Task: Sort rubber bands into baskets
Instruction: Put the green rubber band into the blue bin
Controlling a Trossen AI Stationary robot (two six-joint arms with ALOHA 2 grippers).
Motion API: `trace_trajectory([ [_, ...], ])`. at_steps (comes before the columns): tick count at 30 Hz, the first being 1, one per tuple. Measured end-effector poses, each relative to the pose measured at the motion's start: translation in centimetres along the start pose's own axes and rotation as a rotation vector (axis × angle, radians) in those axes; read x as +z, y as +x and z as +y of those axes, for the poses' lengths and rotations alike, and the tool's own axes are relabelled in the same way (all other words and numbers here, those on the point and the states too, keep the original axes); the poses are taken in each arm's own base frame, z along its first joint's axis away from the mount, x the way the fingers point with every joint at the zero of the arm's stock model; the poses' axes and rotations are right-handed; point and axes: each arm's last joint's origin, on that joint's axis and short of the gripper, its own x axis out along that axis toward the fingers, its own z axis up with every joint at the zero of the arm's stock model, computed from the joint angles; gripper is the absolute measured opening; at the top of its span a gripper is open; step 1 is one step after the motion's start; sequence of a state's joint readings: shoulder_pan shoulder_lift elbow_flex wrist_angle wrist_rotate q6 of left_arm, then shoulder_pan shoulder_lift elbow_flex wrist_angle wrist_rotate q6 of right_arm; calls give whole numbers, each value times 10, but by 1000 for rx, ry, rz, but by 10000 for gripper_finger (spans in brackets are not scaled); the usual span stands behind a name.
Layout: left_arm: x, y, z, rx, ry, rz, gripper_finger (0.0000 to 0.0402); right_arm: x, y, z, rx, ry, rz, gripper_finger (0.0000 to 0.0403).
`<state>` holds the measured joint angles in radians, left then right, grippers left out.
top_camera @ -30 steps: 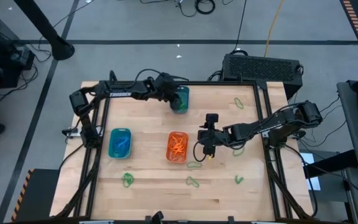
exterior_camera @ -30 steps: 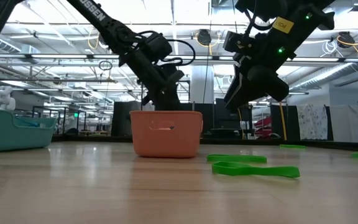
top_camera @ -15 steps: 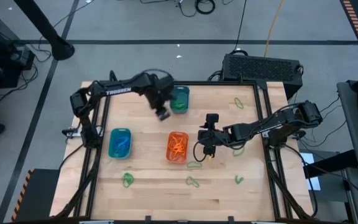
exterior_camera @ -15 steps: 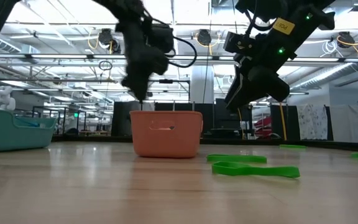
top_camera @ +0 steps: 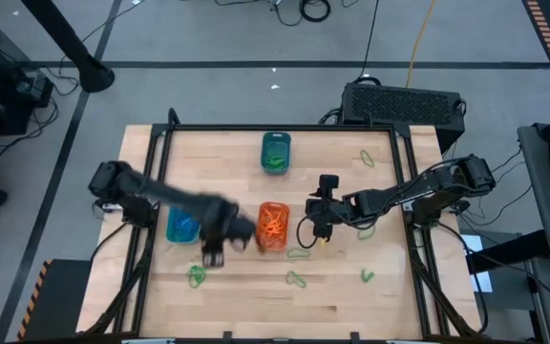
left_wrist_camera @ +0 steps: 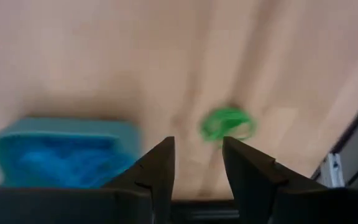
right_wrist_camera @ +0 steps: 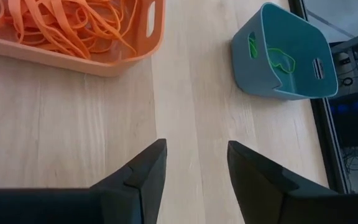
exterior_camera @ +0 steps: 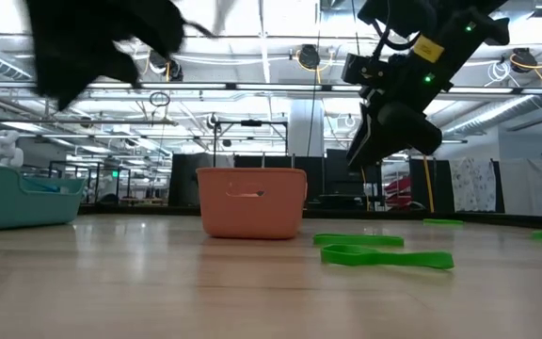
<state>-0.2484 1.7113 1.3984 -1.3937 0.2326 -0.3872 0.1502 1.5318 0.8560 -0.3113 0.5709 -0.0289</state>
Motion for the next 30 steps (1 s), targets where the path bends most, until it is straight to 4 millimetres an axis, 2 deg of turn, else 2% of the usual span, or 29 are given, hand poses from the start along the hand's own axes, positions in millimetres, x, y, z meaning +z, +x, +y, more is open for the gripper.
trace_trajectory([
  [4,-11,27,-42,-17,148,-67,141,-1,0,0,0,5,7,162],
  [8,-19,50,-59,-27,319,-100,141,-1,0,0,0,6,5,162],
  [17,-30,85,-55,-2,273,-52,141,0,1,-2,-3,-81,7,162],
  [22,-34,101,-51,3,284,-42,141,-1,4,-7,-14,-73,17,162],
  [30,-38,114,-44,-3,286,-7,141,-2,7,-11,-23,-48,26,162],
])
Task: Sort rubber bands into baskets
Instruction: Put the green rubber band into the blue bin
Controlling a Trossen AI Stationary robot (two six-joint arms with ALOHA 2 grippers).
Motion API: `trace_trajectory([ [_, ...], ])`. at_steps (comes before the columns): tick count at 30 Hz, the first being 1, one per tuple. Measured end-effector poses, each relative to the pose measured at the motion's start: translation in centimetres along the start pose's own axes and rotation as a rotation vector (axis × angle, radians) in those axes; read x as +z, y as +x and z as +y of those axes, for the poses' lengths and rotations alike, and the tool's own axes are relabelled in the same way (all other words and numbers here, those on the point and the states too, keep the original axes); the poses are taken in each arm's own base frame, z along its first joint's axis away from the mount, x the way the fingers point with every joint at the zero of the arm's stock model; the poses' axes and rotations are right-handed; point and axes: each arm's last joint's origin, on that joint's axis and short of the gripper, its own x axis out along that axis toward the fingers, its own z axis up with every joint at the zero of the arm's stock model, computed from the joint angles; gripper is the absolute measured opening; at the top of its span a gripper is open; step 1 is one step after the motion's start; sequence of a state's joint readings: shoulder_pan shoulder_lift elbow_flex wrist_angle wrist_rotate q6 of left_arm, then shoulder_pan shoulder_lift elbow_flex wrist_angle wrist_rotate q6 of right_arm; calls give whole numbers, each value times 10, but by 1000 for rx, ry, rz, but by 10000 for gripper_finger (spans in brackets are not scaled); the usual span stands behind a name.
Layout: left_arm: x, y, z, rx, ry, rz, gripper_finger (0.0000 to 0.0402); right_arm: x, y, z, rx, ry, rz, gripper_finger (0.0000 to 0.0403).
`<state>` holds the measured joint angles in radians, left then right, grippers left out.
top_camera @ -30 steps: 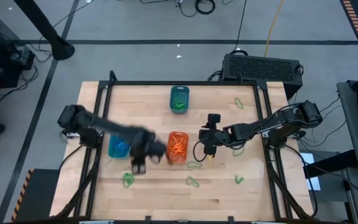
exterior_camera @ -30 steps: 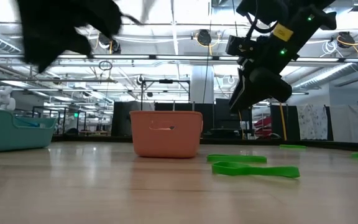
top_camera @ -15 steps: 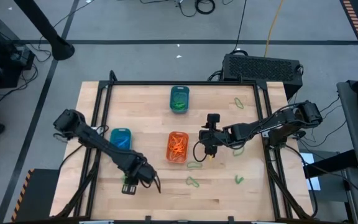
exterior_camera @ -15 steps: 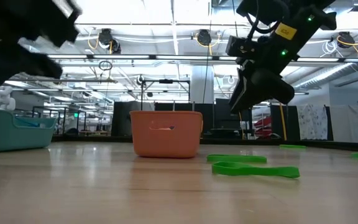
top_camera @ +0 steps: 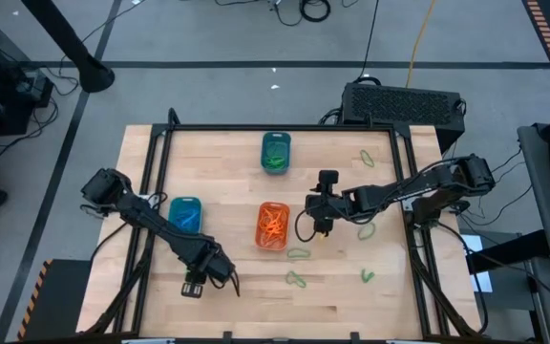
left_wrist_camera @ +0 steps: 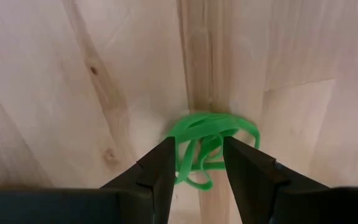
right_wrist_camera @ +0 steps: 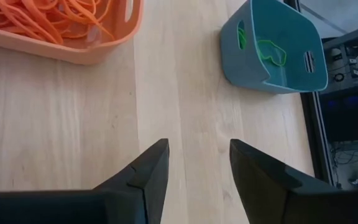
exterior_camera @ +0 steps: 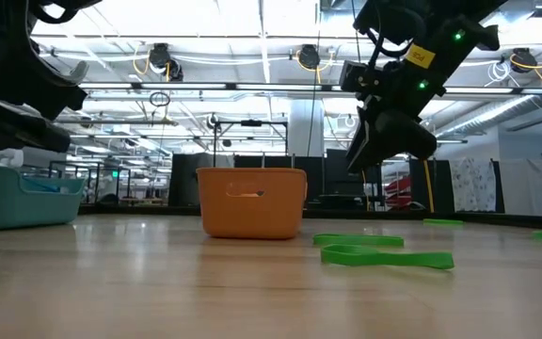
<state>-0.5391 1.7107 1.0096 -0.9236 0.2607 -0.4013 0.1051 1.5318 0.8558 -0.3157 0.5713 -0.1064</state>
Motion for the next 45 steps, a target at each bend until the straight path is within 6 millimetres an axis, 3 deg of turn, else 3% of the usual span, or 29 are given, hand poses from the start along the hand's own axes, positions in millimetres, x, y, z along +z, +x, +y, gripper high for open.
trace_trajectory([
  [19,4,0,0,16,106,-42,141,0,0,0,1,41,2,162],
  [45,-4,12,6,9,98,4,140,0,0,0,1,40,3,162],
])
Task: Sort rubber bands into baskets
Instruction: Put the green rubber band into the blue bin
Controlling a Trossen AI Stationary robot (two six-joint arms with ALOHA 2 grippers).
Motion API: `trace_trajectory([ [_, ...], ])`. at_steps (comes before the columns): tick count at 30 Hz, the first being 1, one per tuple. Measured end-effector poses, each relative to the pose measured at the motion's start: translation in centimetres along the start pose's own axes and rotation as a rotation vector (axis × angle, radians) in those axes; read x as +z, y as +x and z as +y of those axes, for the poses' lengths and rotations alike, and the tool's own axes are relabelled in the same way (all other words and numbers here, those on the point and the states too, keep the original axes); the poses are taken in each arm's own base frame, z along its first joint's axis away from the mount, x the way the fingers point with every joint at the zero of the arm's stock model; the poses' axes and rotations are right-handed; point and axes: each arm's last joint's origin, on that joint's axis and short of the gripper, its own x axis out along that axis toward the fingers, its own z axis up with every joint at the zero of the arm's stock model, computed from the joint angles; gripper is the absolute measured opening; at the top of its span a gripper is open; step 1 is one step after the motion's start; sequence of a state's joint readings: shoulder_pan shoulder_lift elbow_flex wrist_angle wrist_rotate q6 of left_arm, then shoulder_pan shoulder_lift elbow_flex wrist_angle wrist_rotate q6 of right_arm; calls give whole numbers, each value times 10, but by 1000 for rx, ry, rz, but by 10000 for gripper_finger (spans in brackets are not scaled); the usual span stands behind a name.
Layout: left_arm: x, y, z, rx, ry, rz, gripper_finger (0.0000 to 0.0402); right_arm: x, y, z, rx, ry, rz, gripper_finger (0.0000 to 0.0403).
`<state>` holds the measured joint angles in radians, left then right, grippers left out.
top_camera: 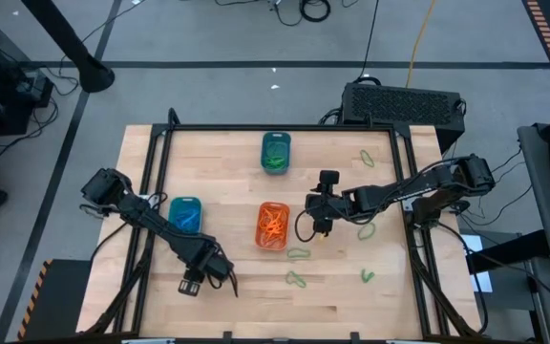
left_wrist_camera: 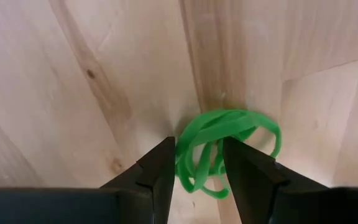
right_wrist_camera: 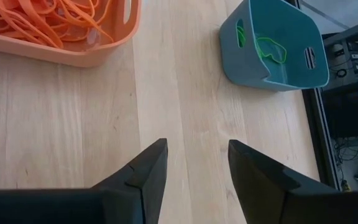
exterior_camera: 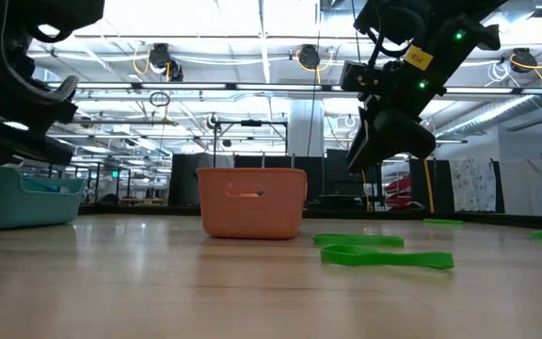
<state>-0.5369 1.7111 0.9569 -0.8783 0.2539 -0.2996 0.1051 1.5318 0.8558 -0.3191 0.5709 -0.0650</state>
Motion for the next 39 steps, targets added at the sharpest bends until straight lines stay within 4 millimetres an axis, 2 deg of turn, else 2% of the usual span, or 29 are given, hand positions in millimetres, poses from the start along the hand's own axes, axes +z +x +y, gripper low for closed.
trace_trajectory([
  [13,3,-4,2,-4,12,-14,133,0,0,0,0,0,0,162],
  [16,4,-5,4,-5,2,-16,106,0,0,0,0,-1,0,162],
  [22,6,-6,10,-9,-22,-21,17,0,0,0,0,-3,0,162],
  [27,5,-8,12,-34,-35,-8,6,0,0,0,0,-3,0,162],
  [30,2,-16,13,-38,-61,49,4,0,0,0,0,-2,0,162],
  [34,-2,-37,13,0,-82,103,3,0,0,0,0,-2,0,162],
  [39,-3,-69,11,71,-74,12,2,0,0,0,0,-2,0,162],
])
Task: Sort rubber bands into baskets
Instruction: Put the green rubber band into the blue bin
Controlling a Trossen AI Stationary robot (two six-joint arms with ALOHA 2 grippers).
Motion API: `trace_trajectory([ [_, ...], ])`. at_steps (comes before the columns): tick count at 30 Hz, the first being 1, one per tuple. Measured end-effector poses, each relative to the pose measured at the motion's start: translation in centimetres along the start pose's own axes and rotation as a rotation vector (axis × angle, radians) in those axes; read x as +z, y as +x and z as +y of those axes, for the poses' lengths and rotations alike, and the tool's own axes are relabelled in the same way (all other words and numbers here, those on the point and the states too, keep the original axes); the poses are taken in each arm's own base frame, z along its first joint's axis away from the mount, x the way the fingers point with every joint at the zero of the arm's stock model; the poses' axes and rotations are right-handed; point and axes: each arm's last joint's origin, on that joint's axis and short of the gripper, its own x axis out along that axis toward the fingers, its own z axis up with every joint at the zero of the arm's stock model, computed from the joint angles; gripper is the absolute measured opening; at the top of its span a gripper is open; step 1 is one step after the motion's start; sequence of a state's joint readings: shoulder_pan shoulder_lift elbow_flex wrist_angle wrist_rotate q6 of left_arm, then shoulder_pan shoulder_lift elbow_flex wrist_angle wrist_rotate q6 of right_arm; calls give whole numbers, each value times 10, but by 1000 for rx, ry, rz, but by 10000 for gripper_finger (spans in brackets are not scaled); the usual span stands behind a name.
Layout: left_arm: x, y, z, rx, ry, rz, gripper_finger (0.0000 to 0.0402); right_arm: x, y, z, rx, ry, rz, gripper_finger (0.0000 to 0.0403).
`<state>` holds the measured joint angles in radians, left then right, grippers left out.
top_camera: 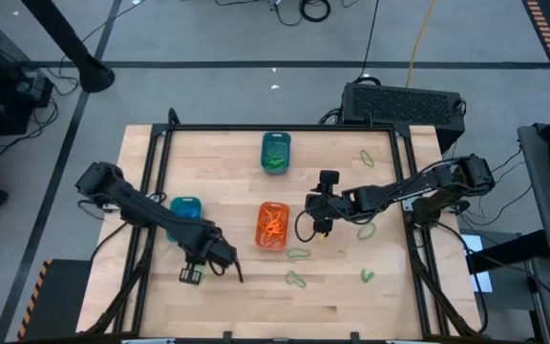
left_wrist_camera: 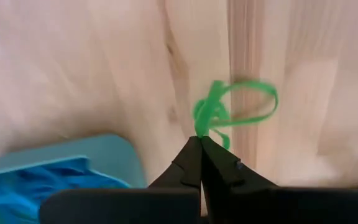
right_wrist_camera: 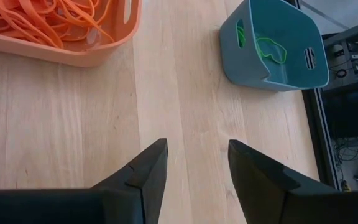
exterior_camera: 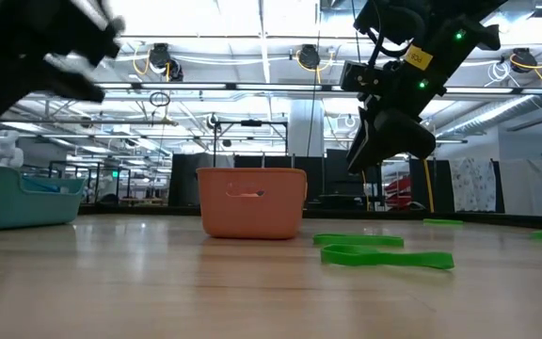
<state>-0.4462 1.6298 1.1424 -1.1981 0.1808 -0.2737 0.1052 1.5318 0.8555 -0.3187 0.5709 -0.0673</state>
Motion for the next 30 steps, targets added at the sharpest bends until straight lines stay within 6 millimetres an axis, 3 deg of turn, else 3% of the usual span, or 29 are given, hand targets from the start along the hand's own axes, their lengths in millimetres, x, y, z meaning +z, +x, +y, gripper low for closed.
trace_trajectory([
  [5,-4,-30,-1,44,8,-145,1,0,0,0,0,0,0,162],
  [10,-10,-48,-3,33,14,-260,1,0,0,0,0,-1,0,162],
  [18,-18,-44,-2,-14,-86,-143,0,0,0,0,0,-1,1,162],
  [21,-15,-43,0,56,-84,-159,0,0,0,0,0,-1,1,162],
  [30,-10,-40,-4,-29,-42,-194,0,0,0,0,0,-1,1,162],
])
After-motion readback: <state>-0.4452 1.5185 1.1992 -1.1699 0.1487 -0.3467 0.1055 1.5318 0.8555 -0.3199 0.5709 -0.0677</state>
